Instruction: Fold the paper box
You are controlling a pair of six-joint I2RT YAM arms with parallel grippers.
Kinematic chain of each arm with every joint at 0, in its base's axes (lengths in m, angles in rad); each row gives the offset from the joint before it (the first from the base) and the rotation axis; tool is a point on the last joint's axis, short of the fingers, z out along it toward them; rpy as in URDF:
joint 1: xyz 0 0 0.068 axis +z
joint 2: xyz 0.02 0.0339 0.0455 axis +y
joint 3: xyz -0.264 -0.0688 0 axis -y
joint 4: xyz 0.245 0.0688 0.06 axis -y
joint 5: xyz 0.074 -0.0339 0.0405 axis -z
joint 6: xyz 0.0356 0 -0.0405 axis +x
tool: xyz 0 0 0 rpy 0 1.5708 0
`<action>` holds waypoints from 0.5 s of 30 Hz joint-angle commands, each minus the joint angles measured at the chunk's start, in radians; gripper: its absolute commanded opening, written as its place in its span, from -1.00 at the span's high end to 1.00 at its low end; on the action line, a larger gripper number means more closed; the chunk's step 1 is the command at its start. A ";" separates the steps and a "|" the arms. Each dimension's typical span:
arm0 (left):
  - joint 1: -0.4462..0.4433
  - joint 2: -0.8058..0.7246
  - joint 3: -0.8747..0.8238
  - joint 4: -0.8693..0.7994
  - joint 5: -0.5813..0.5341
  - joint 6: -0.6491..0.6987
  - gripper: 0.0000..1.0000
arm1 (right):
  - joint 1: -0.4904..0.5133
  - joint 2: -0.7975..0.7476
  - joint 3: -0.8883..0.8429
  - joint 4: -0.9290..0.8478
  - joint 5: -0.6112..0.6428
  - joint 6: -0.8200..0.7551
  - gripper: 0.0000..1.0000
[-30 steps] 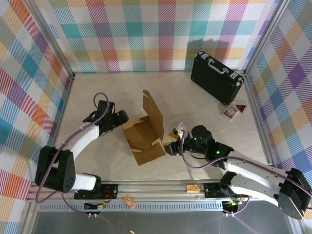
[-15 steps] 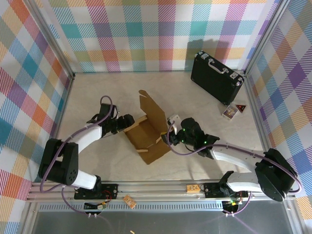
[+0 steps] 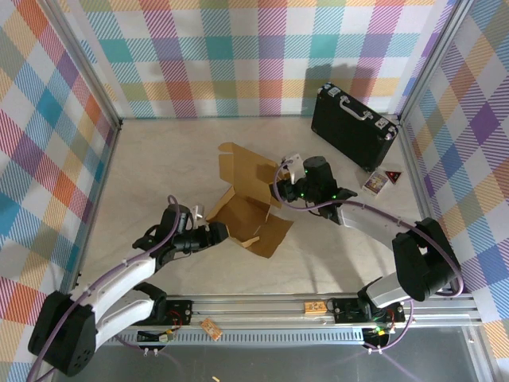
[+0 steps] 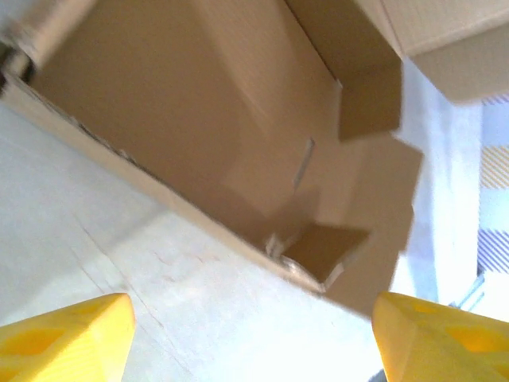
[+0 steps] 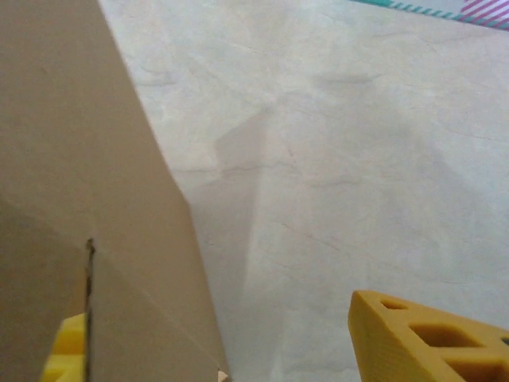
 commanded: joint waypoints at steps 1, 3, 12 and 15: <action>-0.021 -0.135 -0.011 -0.083 -0.021 -0.033 -0.60 | -0.027 0.016 0.039 0.007 -0.083 -0.076 -0.29; -0.021 -0.203 0.026 -0.204 -0.138 0.000 -0.67 | -0.037 0.020 0.045 0.023 -0.105 -0.099 -0.31; 0.101 0.061 0.268 -0.180 -0.359 0.111 -0.76 | -0.041 -0.160 -0.112 0.163 -0.217 -0.002 -0.42; 0.103 0.217 0.341 -0.148 -0.379 0.193 -0.70 | -0.041 -0.264 -0.156 0.074 -0.167 0.024 -0.43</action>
